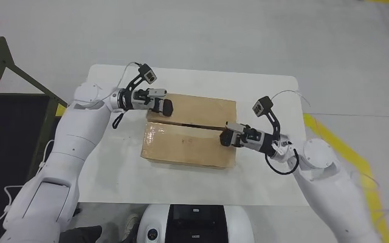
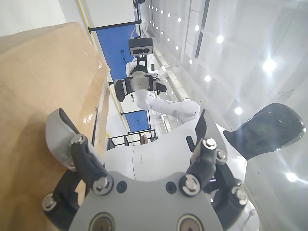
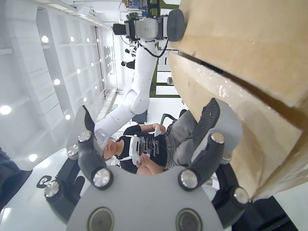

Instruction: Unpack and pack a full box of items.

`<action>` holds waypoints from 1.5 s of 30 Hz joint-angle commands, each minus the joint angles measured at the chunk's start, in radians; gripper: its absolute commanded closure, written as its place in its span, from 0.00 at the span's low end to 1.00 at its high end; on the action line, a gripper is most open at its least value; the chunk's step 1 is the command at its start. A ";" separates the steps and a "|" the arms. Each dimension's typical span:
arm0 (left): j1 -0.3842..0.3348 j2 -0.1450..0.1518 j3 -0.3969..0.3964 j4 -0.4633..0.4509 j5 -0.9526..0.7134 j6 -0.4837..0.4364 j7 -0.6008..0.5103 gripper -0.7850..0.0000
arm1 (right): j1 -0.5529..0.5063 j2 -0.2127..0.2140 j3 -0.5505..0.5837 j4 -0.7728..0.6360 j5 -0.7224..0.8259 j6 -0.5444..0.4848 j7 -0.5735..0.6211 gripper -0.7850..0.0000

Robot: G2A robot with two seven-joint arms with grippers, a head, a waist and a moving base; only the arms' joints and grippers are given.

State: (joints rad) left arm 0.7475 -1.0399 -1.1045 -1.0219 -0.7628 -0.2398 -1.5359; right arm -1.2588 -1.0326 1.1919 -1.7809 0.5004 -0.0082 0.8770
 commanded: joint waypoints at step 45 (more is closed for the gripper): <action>0.429 0.101 -0.437 -0.501 0.087 0.061 0.453 0.00 | 0.059 0.003 0.016 0.094 -0.126 0.133 0.005 0.00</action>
State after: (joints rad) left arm 1.1490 -0.9378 -1.5328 -1.5193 -0.6632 -0.1653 -1.1197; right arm -1.1997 -1.0300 1.2082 -1.6873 0.3747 0.1249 0.8818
